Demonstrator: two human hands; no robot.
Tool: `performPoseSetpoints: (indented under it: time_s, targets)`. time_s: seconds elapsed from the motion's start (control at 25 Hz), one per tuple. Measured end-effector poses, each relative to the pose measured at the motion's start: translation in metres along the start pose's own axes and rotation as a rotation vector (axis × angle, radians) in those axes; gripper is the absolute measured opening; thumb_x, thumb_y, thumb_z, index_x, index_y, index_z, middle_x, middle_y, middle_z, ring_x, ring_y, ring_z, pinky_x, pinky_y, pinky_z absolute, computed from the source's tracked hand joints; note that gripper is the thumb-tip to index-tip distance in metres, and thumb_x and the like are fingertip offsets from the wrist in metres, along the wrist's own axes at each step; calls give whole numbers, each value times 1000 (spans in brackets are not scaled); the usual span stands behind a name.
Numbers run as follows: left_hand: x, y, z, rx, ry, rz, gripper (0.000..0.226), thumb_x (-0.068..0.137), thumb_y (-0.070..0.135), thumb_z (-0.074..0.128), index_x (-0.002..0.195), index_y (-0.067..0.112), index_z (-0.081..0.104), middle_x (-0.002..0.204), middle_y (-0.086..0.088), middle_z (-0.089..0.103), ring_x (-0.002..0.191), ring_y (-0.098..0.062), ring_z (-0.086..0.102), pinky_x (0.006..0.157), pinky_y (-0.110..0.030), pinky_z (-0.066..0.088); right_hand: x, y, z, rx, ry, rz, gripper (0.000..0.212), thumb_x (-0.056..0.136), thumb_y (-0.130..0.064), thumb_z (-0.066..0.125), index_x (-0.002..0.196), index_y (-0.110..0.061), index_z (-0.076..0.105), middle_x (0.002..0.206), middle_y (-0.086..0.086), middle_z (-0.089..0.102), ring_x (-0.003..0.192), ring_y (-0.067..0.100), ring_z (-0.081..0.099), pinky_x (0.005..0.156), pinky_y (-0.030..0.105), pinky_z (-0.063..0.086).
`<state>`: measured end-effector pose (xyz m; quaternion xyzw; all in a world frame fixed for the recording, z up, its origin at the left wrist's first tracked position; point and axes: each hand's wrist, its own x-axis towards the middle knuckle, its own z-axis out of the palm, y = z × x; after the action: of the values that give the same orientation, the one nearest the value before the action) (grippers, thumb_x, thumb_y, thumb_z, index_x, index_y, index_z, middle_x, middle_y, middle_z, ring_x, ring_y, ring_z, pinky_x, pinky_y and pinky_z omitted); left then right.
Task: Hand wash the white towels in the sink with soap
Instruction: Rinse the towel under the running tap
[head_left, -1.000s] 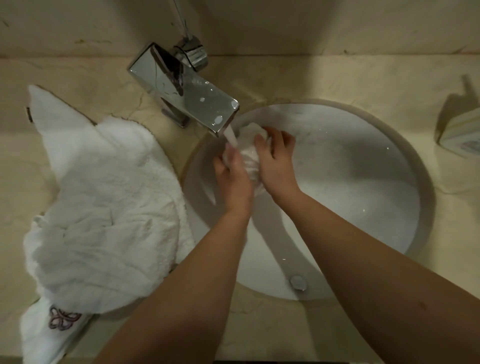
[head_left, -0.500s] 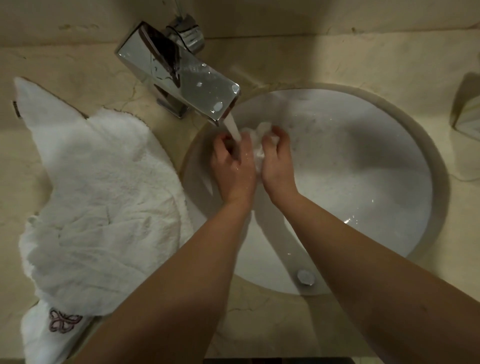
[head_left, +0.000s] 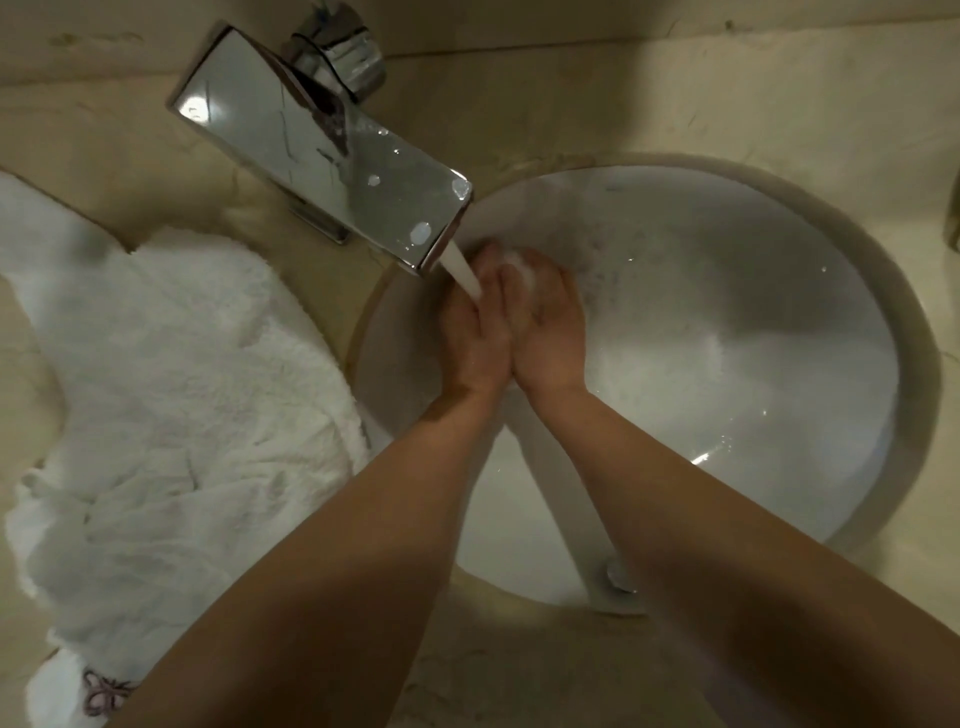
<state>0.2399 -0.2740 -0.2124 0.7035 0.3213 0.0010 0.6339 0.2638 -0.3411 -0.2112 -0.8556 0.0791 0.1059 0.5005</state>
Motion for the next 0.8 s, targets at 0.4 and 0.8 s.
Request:
performPoseSetpoints:
  time_s: [0.4, 0.8]
  targets:
    - [36, -27, 21, 561, 290, 494, 38, 98, 32, 45, 98, 7, 73, 94, -11, 72, 89, -29, 68, 86, -37, 52, 37, 22, 0, -414, -70, -170, 40, 89, -32, 47, 96, 1, 69, 89, 20, 70, 80, 35, 67, 74, 30, 50]
    - [30, -9, 38, 516, 427, 467, 35, 99, 21, 42, 90, 1, 68, 88, -18, 68, 81, -33, 63, 77, -35, 43, 49, 18, -9, -238, -94, -227, 52, 88, -49, 40, 91, 0, 59, 86, 19, 63, 80, 34, 59, 72, 35, 42]
